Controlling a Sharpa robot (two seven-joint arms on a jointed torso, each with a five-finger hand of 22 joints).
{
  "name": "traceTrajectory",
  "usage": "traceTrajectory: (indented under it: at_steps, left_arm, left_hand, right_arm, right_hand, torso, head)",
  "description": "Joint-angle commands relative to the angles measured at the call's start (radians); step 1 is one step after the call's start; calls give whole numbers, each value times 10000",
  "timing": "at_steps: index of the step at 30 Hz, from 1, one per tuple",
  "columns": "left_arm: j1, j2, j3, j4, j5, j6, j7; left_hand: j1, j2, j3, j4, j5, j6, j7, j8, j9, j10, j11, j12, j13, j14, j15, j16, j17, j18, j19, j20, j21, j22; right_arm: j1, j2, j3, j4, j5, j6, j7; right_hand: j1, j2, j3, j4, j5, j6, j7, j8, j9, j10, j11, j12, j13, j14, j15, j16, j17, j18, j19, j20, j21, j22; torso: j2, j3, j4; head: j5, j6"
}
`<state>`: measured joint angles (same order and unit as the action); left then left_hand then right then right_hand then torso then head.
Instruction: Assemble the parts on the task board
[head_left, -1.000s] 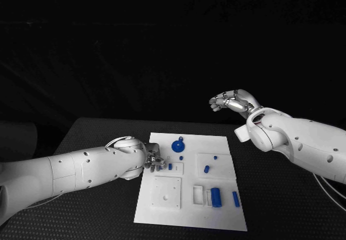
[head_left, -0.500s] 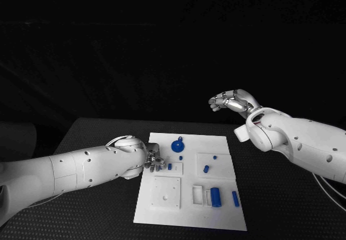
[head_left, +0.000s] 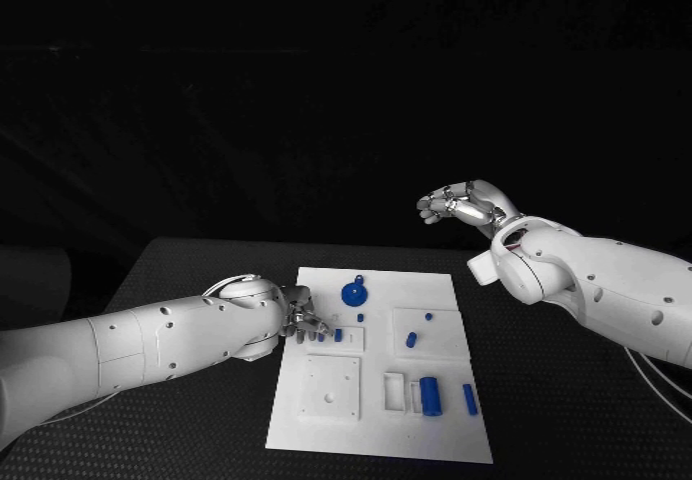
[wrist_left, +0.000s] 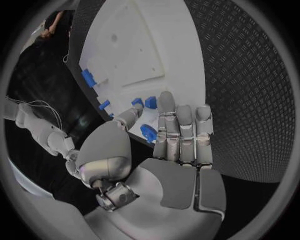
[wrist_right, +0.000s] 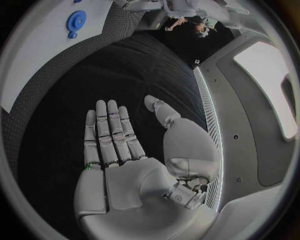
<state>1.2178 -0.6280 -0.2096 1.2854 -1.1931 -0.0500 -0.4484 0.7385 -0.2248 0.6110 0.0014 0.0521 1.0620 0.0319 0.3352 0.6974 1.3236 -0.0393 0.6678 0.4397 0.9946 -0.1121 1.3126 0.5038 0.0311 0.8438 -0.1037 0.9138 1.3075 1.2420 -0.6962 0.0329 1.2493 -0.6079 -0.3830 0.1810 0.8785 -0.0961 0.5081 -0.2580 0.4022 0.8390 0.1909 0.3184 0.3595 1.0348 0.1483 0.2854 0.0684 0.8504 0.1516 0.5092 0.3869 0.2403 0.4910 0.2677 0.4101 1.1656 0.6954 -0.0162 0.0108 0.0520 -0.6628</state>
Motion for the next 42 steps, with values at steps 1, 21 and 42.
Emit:
traceTrajectory:
  at_steps: [1,21,42]
  left_arm:
    - [-49,-36,-10,15,-85,-453,-228]
    - [-30,-504,721,301,587,-1443,651]
    - [-68,-852,601,859,850,273,681]
  left_hand:
    - [-115,-363,73,382,-34,-500,407,-21,-340,-76,20,14,32,-86,23,-29,2,37,-49,-997,-36,142]
    - [1486,264,-111,287,-3,-641,511,221,-239,-634,157,-207,26,-456,258,-268,-96,-52,-457,-798,-185,163]
    - [2869,1862,-638,-1091,324,-294,466,117,-513,-661,155,-284,9,-578,367,-260,-91,-86,-624,-678,-228,182]
  right_arm:
    - [-11,5,4,8,-8,67,69]
    - [-20,-47,4,29,0,56,58]
    - [-21,-84,3,43,3,60,53]
  right_hand:
    - [-7,-80,-4,72,57,-27,57,35,-15,86,2,-74,-8,11,35,-28,-18,69,-69,19,-60,15]
    - [-18,-81,-4,88,127,-36,62,32,-22,88,5,-93,-7,6,38,-25,-29,70,-74,21,-69,24]
    - [6,-71,11,82,151,-34,59,35,-24,98,2,-100,-5,8,36,-21,-33,75,-72,18,-71,32]
  torso:
    - [-4,-4,4]
    - [-1,14,-4]
    - [1,-9,9]
  head:
    - [-11,15]
    - [-24,85]
    - [-32,54]
